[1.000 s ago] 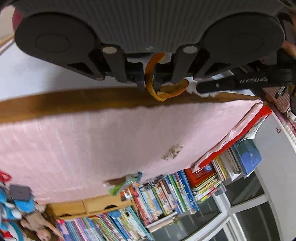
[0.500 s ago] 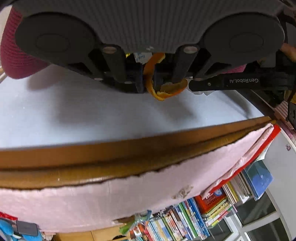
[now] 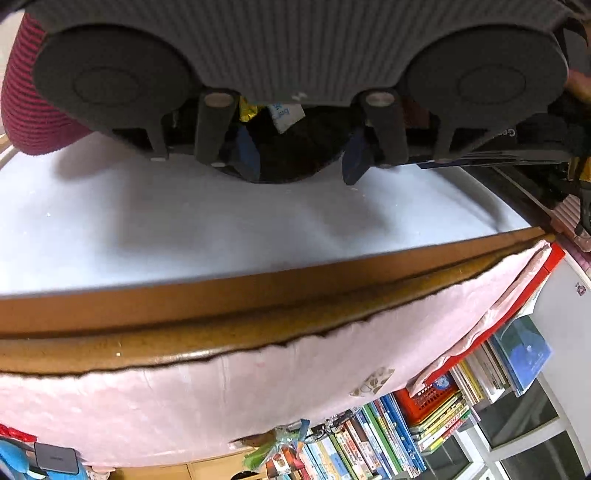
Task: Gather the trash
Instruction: 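Drop the tissue into the bin with the left tool while the right drops the orange cup in, then raise both open tools back over the bed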
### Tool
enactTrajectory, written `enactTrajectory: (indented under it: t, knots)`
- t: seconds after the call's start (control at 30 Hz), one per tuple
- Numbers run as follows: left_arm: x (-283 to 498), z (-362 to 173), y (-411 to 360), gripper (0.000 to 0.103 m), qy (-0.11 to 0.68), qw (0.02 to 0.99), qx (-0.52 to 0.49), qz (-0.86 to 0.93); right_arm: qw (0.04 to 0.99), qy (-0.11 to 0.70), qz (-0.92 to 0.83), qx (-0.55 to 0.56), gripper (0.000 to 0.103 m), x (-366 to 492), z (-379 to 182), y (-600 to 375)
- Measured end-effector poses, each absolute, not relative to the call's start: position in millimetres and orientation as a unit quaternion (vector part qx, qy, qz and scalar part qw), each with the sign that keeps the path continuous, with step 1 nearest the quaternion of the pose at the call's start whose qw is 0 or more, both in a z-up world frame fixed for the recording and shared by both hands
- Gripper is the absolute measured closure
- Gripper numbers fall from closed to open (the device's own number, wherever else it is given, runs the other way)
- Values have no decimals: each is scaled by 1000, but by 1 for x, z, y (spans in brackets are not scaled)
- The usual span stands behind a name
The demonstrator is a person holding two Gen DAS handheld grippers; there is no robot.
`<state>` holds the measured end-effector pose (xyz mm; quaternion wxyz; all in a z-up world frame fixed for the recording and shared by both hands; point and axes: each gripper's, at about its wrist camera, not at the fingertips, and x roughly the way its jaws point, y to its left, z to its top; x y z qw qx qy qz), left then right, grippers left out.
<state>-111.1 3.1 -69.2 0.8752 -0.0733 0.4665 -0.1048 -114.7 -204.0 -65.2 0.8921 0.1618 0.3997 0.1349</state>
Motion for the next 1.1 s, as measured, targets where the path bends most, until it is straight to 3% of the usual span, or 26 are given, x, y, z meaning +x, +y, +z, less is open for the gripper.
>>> enactTrajectory:
  t: [0.17, 0.3, 0.43, 0.8, 1.1]
  knots:
    - [-112, -50, 3, 40, 435, 892, -64, -101, 895, 391, 142, 161, 36, -112, -58, -205]
    - [-114, -24, 4, 26, 392, 912, -51, -107, 904, 369, 154, 150, 30, -108, -43, -206]
    - [-109, 4, 4, 21, 344, 931, -51, -109, 918, 334, 166, 132, 26, -98, -19, -208]
    - [-51, 46, 10, 20, 272, 956, -73, -80, 956, 248, 139, 73, 17, -52, 34, -215]
    - [23, 42, 8, 19, 266, 961, -63, -51, 960, 249, 110, 68, 14, 22, 48, -228]
